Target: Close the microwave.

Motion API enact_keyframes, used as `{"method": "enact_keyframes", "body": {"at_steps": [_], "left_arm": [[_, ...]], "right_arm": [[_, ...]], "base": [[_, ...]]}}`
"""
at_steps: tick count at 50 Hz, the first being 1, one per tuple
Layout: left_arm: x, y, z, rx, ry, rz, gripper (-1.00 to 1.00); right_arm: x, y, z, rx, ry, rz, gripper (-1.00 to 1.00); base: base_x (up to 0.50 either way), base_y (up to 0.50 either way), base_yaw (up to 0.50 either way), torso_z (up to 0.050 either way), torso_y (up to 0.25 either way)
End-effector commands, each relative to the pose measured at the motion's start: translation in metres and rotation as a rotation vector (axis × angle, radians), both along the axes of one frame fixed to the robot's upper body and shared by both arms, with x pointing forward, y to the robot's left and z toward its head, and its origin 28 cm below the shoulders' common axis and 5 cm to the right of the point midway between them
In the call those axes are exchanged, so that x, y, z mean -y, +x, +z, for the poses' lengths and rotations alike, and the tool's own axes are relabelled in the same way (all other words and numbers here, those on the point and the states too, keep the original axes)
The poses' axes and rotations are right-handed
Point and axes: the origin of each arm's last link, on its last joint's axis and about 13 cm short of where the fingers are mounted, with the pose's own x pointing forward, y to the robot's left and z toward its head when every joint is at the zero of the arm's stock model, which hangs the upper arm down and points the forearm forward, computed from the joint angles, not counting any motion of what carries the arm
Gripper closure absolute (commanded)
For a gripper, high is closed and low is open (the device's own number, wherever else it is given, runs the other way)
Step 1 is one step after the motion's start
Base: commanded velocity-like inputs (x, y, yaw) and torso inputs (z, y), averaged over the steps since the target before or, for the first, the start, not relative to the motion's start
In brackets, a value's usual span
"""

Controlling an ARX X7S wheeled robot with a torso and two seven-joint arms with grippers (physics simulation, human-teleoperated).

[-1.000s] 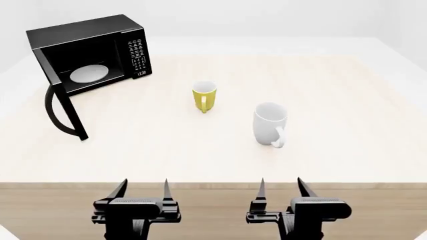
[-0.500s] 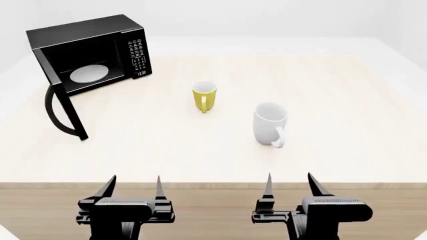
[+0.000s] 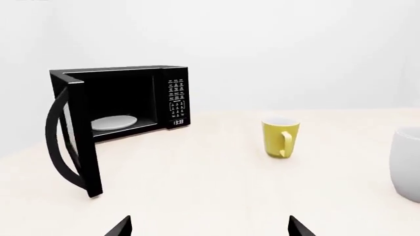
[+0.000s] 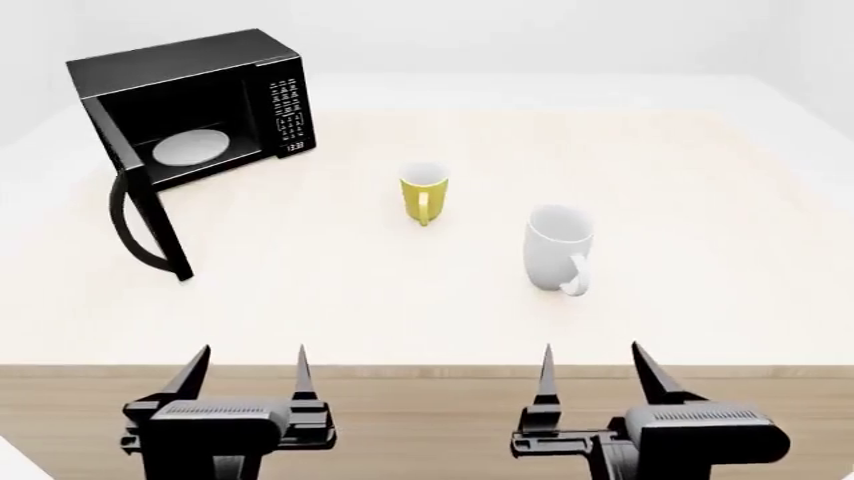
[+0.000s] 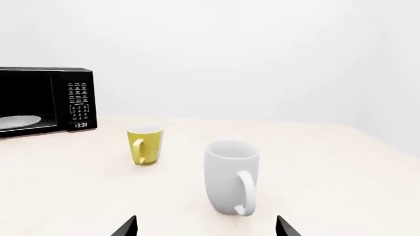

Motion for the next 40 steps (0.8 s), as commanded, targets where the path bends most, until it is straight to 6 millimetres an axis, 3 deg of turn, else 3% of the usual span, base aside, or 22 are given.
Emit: {"method": "enact_keyframes", "body": {"at_steps": [1, 40], "left_arm": [[-0.0007, -0.0030, 0.0044, 0.010, -0.001, -0.001, -1.00], [0.0003, -0.0040, 0.0031, 0.009, -0.003, -0.015, -1.00]], "right_arm": [[0.0000, -0.0055, 0.0034, 0.002, 0.019, 0.034, -1.00], [0.0004, -0.0053, 0.0022, -0.002, 0.017, 0.023, -1.00]], "base": [[0.00, 0.50, 0.00, 0.000, 0.000], [0.00, 0.50, 0.00, 0.000, 0.000]]}}
